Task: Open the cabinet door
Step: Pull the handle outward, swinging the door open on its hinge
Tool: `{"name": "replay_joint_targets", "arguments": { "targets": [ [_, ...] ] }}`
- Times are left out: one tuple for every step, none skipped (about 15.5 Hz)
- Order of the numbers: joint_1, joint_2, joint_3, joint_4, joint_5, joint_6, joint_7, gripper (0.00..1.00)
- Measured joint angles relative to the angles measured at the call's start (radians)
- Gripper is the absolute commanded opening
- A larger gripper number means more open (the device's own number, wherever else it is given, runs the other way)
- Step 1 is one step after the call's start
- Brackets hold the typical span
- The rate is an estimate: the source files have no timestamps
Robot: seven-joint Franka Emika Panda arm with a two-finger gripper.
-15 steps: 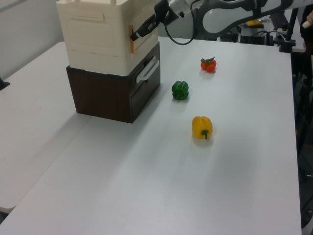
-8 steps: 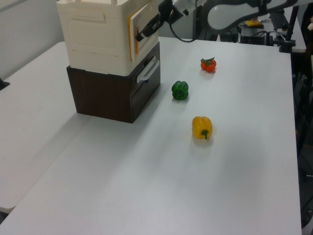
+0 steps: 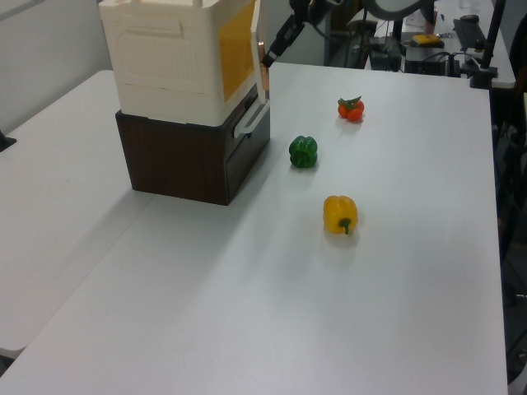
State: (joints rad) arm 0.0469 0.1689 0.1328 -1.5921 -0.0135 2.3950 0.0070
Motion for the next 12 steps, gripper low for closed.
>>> {"name": "replay_joint_targets", "arguments": {
  "targets": [
    [-0.010, -0.016, 0.000, -0.004, 0.000, -0.042, 0.003, 0.12],
    [-0.020, -0.034, 0.000, -0.011, 0.001, -0.086, 0.006, 0.12],
    [-0.032, -0.053, 0.000, -0.021, 0.002, -0.128, 0.008, 0.13],
    [-0.043, -0.072, 0.000, -0.030, 0.002, -0.168, 0.012, 0.15],
    [-0.058, -0.090, -0.001, -0.044, 0.002, -0.213, 0.017, 0.19],
    [-0.070, -0.102, -0.001, -0.054, 0.003, -0.247, 0.018, 0.21],
    [-0.085, -0.111, -0.003, -0.063, 0.003, -0.280, 0.019, 0.25],
    [-0.098, -0.118, -0.004, -0.068, 0.004, -0.313, 0.020, 0.31],
    [-0.113, -0.124, -0.008, -0.070, 0.003, -0.346, 0.020, 0.38],
    [-0.127, -0.128, -0.016, -0.071, 0.003, -0.380, 0.020, 0.46],
    [-0.141, -0.133, -0.027, -0.071, 0.003, -0.419, 0.020, 0.57],
    [-0.154, -0.139, -0.041, -0.071, 0.003, -0.454, 0.019, 0.68]
  ]
}}
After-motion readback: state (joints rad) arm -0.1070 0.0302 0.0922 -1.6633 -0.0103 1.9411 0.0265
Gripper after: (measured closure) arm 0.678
